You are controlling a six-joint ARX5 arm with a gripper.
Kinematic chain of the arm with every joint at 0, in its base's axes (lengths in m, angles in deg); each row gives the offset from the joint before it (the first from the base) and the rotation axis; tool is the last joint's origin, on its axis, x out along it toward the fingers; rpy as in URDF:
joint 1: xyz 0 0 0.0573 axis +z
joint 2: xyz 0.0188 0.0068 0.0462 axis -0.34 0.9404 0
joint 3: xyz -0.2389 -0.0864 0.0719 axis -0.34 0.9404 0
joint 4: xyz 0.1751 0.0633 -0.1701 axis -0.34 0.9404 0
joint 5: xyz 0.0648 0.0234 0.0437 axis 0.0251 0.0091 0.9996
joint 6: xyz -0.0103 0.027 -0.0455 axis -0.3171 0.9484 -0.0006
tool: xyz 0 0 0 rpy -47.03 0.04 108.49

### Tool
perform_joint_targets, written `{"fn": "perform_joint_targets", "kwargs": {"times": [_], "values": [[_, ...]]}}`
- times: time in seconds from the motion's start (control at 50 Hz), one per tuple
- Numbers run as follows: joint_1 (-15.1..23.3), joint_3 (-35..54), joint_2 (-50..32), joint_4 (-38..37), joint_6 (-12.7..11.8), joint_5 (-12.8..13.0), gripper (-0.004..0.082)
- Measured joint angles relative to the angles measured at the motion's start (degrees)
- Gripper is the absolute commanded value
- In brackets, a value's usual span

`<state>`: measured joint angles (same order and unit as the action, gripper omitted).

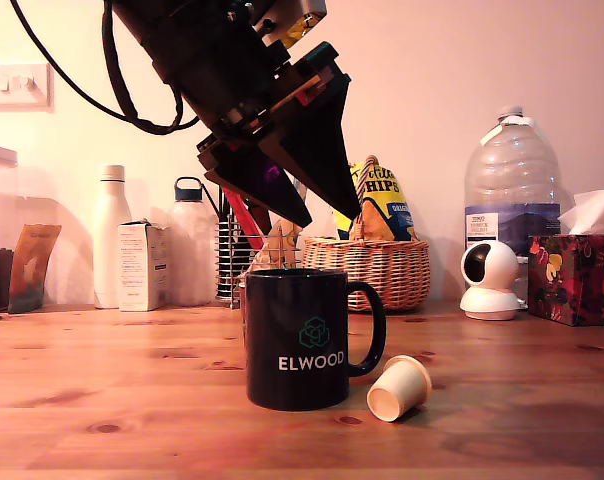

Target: Pick up the coffee capsules from the table one by one and drop them inside the nearest coffee cup

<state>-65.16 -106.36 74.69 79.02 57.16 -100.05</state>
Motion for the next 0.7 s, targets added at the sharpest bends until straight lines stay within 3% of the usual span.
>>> {"fn": "perform_joint_targets", "kwargs": {"times": [0.12,0.7], "values": [[0.1,0.0,-0.1,-4.2,-0.5,0.0,0.0573],[0.1,0.0,-0.1,-5.6,-0.7,0.0,0.0573]]}}
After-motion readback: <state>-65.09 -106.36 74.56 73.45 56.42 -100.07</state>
